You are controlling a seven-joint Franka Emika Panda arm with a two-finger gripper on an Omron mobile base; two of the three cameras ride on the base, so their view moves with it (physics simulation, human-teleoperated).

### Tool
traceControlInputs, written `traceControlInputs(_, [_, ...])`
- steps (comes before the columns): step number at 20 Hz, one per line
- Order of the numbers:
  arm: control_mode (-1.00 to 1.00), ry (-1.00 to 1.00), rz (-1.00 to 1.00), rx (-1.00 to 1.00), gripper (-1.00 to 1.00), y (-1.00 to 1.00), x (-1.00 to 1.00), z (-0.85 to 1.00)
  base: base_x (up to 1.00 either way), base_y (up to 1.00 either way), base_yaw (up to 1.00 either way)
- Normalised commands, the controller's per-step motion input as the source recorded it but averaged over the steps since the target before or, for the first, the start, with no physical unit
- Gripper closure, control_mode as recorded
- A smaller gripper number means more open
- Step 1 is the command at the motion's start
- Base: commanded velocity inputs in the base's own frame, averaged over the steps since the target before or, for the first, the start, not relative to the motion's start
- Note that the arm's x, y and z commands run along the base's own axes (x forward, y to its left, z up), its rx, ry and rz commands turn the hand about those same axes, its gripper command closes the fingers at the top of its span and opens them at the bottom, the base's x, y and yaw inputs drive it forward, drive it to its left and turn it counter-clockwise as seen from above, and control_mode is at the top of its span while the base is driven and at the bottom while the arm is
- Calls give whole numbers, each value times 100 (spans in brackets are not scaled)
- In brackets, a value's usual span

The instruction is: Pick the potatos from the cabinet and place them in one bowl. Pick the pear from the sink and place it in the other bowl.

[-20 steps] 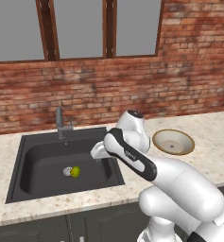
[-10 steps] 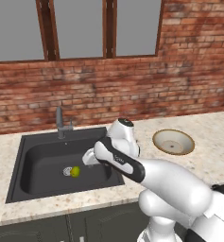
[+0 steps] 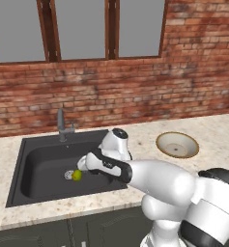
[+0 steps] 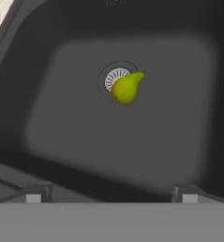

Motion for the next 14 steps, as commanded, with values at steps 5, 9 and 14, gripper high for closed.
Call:
traceControlInputs(5, [-100,-9,-10,0,-100,15,23,-12,0,0,0])
traceControlInputs(9, [-100,-4,-10,0,-100,11,46,-10,0,0,0])
traceControlInputs(14, [-100,0,-10,0,-100,1,58,-18,0,0,0])
